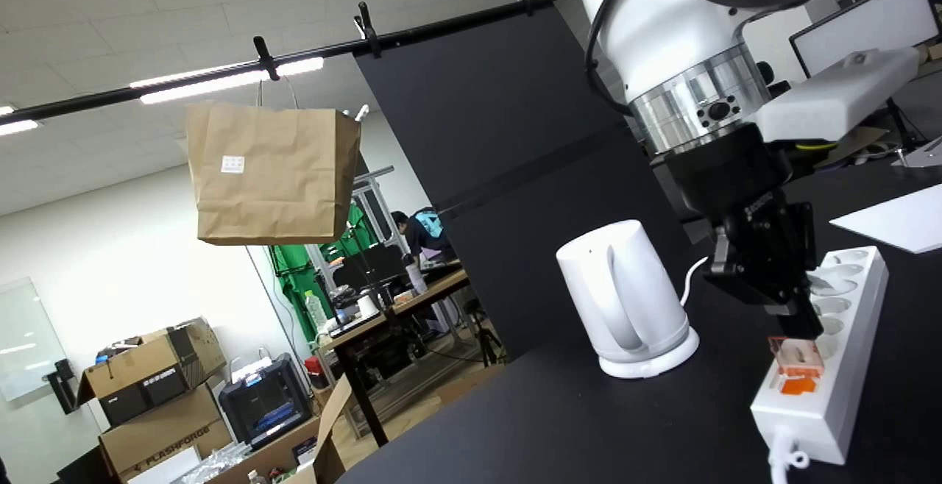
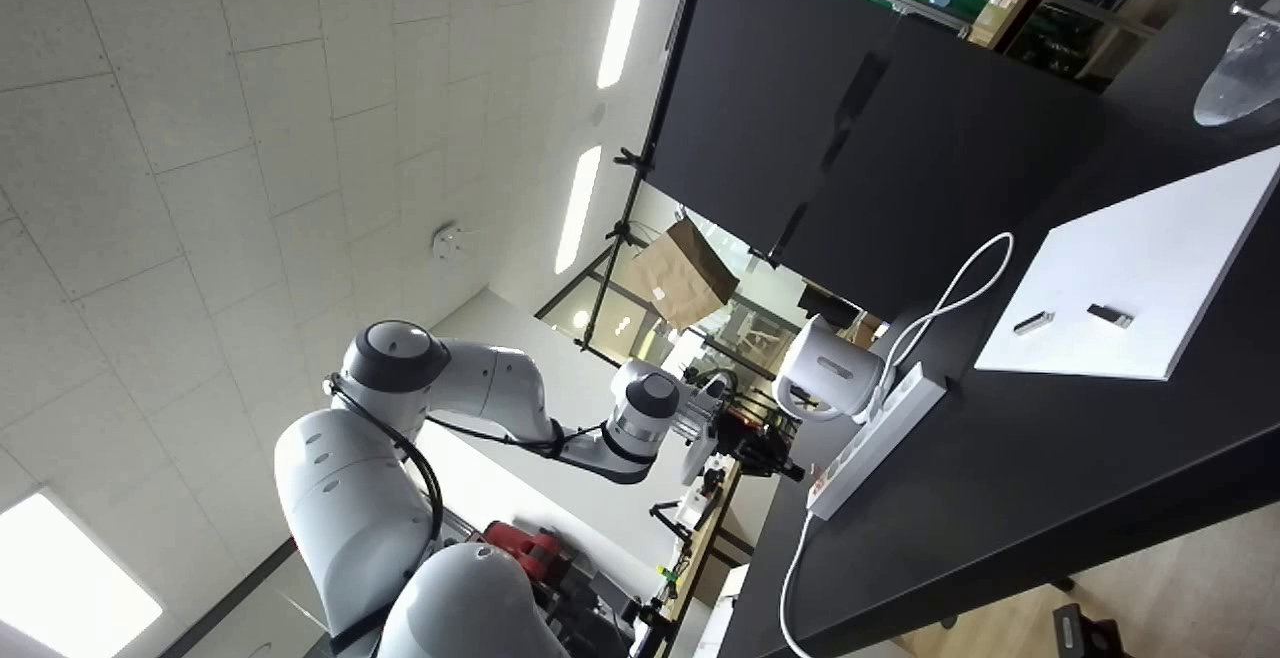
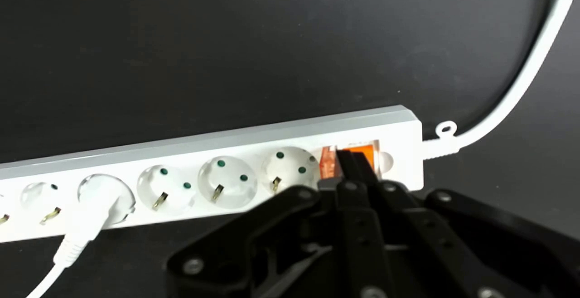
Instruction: Turn on the extension cable
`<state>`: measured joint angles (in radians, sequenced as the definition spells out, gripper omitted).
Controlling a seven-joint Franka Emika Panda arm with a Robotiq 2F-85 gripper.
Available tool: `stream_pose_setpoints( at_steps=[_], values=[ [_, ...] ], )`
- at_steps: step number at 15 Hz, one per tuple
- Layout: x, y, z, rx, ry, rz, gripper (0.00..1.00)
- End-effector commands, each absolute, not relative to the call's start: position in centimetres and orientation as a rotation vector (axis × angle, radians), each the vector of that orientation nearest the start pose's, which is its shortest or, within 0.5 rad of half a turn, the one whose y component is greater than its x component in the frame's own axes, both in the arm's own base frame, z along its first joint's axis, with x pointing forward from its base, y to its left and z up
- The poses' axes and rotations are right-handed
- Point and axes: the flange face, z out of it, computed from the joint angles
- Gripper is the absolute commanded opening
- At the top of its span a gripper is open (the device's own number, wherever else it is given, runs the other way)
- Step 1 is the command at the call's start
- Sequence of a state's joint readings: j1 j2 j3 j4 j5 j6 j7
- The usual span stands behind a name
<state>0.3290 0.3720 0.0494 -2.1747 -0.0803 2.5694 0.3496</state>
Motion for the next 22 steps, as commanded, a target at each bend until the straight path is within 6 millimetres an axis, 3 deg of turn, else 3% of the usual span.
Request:
stream_pose_setpoints(
  at_steps=[1,14,22],
  values=[
    [52.5,21.0,22.1,-3.154,-0.146,-0.049,0.01],
    [53.7,21.4,20.0,-3.132,-0.195,-0.105,0.00],
    [55.0,21.8,18.0,-3.098,-0.255,-0.034,0.00]
  ],
)
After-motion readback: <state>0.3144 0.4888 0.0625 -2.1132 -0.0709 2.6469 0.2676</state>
